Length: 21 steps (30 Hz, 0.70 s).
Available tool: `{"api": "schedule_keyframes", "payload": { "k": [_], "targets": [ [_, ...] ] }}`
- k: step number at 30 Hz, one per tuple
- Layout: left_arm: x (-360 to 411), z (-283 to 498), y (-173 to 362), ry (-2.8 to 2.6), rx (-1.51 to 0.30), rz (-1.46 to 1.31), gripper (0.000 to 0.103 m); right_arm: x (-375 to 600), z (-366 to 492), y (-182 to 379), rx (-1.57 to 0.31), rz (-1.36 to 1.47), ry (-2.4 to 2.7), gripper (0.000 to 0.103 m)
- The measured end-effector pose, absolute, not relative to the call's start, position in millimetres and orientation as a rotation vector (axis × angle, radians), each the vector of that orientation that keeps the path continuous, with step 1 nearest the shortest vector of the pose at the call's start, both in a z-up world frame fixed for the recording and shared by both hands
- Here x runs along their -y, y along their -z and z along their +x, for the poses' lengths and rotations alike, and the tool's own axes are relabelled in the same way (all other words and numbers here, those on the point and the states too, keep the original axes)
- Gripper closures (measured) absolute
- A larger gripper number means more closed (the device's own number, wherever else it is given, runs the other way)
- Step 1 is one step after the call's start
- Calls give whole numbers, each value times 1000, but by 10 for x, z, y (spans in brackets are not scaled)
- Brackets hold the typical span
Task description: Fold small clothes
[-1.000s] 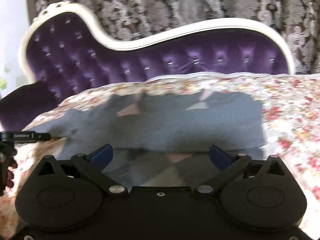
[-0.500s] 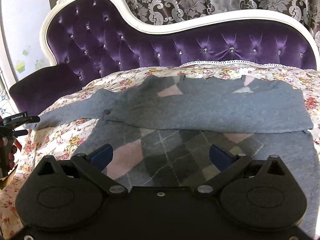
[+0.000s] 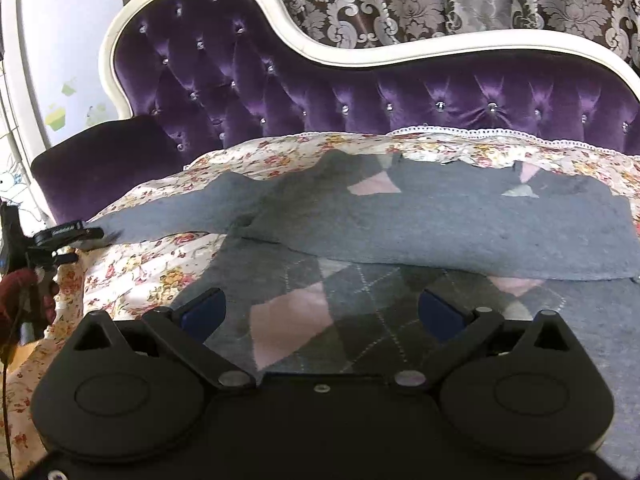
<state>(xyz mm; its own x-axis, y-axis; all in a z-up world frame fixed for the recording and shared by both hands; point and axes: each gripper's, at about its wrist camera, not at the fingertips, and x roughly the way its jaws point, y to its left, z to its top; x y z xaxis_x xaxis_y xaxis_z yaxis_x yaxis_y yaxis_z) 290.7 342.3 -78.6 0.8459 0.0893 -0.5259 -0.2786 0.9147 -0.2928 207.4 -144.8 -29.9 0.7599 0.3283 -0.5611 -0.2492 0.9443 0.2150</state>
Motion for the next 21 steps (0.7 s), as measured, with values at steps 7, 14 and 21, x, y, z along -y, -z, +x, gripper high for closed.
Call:
{"api": "schedule_keyframes", "payload": {
  "k": [7, 14, 21],
  "targets": [
    [-3501, 3080, 728, -194, -505, -383, 2, 1393, 2101, 318, -647, 122, -324, 1],
    [-3438, 3090, 753, -241, -497, -389, 11, 1379, 2101, 316, -652, 121, -331, 1],
    [-3435, 2753, 802, -223, -486, -500, 14, 1419, 2066, 273, -643, 132, -333, 1]
  ]
}}
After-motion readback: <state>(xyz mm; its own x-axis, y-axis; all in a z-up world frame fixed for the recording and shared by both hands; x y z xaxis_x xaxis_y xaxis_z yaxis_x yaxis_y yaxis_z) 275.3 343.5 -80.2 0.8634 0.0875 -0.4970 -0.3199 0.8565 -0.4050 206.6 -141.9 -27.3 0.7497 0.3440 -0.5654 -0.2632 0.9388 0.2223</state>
